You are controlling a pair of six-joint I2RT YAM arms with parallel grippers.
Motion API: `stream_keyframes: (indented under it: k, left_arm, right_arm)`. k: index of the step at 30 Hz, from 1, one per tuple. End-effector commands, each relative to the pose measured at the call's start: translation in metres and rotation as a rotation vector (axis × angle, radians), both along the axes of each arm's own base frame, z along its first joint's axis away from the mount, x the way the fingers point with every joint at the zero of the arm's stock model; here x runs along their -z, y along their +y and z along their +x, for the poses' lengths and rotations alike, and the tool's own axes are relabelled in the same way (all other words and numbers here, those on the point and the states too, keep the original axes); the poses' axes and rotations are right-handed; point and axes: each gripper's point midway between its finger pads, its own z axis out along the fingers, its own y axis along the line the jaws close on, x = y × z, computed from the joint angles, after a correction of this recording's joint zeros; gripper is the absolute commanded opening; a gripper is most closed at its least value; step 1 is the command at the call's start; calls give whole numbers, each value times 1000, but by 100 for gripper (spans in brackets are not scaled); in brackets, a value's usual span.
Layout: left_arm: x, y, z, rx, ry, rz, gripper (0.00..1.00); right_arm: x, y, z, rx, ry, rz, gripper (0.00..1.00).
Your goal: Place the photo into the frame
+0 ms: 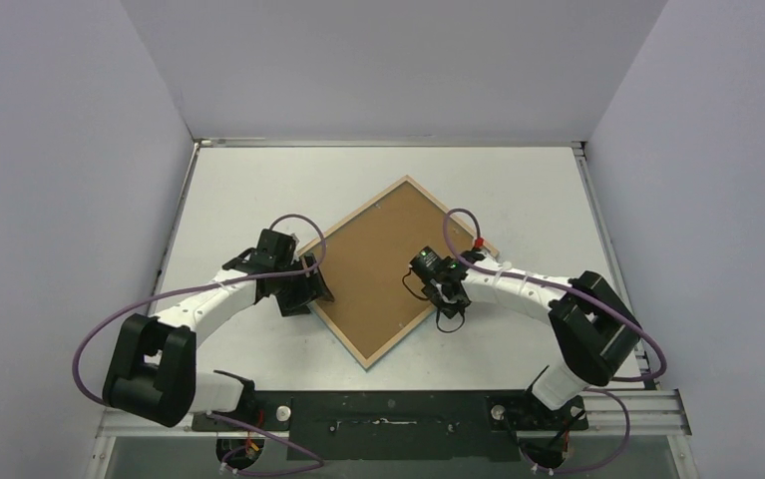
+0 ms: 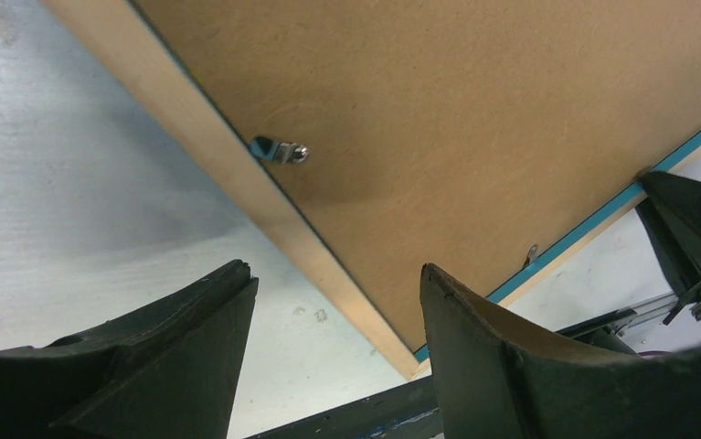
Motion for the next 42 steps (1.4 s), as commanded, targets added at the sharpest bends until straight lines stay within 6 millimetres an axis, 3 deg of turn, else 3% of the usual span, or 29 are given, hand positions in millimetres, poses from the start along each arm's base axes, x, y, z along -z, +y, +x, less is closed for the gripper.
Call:
stream_keyframes:
  k: [1,5,8,11,13,15,18,21,26,32,42]
  left_arm:
    - [-5,-5,21,1,-66,-36,64]
    - [-10,6,34,-17,-101,-10,60]
    - [-12,17,41,-49,-112,14,60]
    - [-9,29,44,-87,-113,39,60]
    - [-7,36,48,-115,-102,37,57]
    - [-4,43,52,-142,-84,34,54]
    - [-4,53,63,-195,-84,2,49]
    - [-6,59,76,-234,-102,-61,44]
    - [-8,51,91,-178,-98,-129,34]
    - [6,64,85,-201,-11,-55,21]
    - [23,62,84,-224,60,-76,8]
  right_arm:
    - [-41,-6,3,-37,-113,9,48]
    - [-85,-17,13,-181,-216,-58,66]
    - [-113,0,29,-351,-301,-35,69]
    - [-126,49,51,-563,-372,87,67]
    - [-131,92,66,-718,-415,178,60]
    - [-132,136,78,-865,-421,275,54]
    - [-122,186,90,-993,-390,370,44]
    - [-119,226,98,-1060,-406,478,38]
    - [-96,270,94,-1122,-359,603,29]
    - [-79,299,74,-1213,-301,670,27]
    - [-37,292,58,-1297,-191,596,27]
